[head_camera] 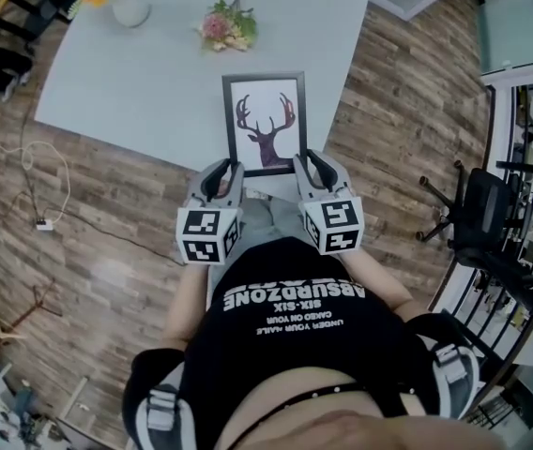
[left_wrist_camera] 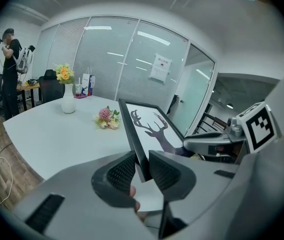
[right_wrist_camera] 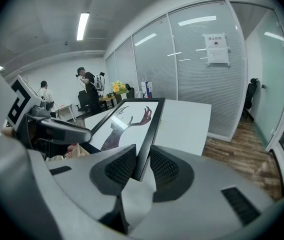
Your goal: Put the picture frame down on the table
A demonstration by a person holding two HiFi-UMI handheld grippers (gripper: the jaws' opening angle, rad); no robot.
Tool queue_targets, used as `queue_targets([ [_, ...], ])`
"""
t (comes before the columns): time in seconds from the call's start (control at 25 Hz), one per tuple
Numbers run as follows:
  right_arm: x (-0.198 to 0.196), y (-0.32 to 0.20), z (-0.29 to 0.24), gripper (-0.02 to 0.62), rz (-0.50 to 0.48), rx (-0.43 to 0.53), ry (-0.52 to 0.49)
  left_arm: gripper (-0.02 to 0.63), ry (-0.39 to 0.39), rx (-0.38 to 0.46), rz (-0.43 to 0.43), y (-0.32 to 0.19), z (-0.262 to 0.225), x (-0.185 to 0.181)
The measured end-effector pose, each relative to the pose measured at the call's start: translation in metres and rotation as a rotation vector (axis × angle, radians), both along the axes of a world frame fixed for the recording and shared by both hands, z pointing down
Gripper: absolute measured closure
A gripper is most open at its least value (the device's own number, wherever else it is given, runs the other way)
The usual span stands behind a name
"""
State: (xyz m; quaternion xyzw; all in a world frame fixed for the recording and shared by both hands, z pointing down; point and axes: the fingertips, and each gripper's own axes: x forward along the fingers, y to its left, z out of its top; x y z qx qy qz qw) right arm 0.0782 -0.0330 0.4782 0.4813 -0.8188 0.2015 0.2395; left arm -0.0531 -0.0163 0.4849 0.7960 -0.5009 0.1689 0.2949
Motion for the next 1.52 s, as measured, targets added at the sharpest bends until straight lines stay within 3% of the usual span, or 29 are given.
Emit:
queue_targets([
  [1.52, 0.001, 0.006, 0.049, 0.494, -0.015, -0.07, 0.043, 0.515, -0.034, -0.111, 0.01, 0.007, 0.052, 0.003],
])
